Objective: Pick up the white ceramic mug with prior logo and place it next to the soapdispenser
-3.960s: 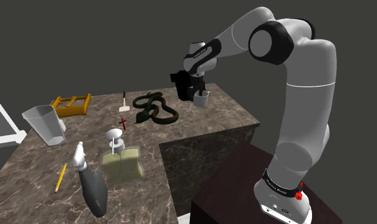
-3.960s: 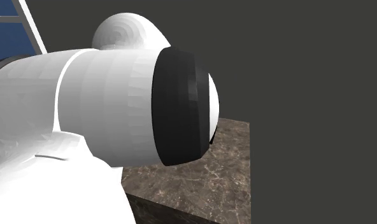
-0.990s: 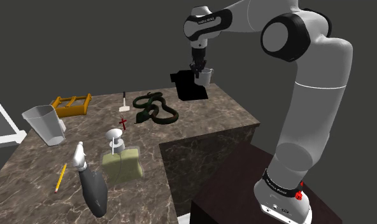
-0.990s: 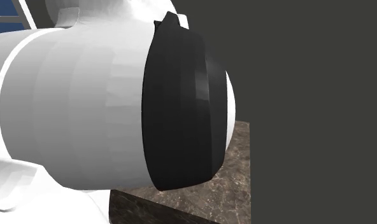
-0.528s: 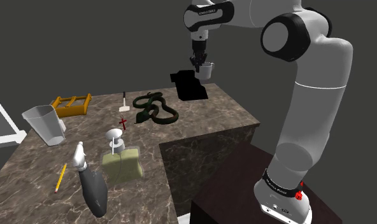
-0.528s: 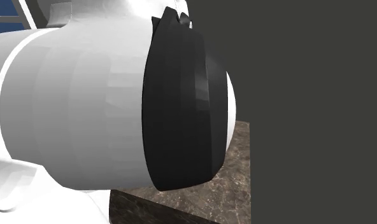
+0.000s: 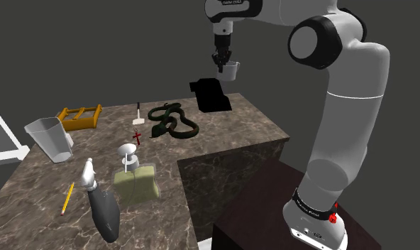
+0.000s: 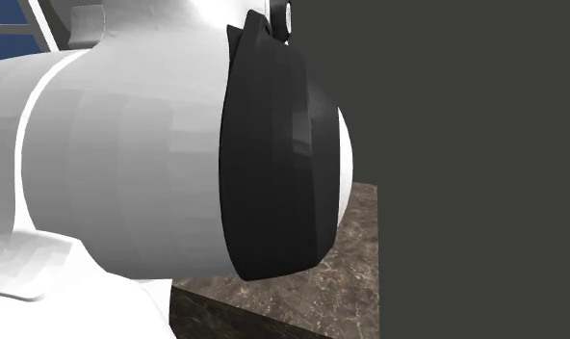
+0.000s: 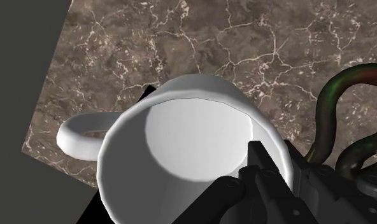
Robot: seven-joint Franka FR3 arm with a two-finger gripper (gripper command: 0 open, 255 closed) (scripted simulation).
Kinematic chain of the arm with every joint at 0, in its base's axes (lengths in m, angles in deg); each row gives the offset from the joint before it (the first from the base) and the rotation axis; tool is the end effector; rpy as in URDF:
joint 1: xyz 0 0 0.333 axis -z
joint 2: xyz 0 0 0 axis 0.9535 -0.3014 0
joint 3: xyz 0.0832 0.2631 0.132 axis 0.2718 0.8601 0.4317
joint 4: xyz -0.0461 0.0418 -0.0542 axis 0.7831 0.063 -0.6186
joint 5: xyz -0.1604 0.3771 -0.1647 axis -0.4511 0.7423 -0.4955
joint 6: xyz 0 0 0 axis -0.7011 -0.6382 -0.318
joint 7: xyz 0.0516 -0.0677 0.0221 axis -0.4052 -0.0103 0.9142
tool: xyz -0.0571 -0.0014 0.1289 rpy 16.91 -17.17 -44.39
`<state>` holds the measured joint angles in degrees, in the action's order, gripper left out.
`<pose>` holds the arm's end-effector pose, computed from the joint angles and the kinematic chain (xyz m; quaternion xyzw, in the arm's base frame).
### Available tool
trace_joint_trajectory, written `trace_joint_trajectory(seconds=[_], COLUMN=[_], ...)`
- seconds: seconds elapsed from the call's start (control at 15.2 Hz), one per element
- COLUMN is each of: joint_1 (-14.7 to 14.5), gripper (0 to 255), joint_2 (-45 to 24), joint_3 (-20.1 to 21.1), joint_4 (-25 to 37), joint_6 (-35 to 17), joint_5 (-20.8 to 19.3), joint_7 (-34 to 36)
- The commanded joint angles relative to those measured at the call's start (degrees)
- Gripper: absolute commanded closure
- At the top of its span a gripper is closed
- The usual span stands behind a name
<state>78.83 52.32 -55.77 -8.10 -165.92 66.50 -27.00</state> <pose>0.6355 -0.2049 0.5385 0.9997 0.0003 -0.0109 0.0238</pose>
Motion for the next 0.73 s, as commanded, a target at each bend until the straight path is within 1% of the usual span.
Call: trace_joint_trajectory(seconds=[0.0,0.66], joint_1=[0.1,0.9], gripper=[255,255], joint_2=[-0.4,-4.1], joint_3=[0.0,-0.2], joint_4=[2.1,15.2], joint_6=[1.7,11.2], joint_5=[0.1,0.9], joint_7=[-0.1,-0.8])
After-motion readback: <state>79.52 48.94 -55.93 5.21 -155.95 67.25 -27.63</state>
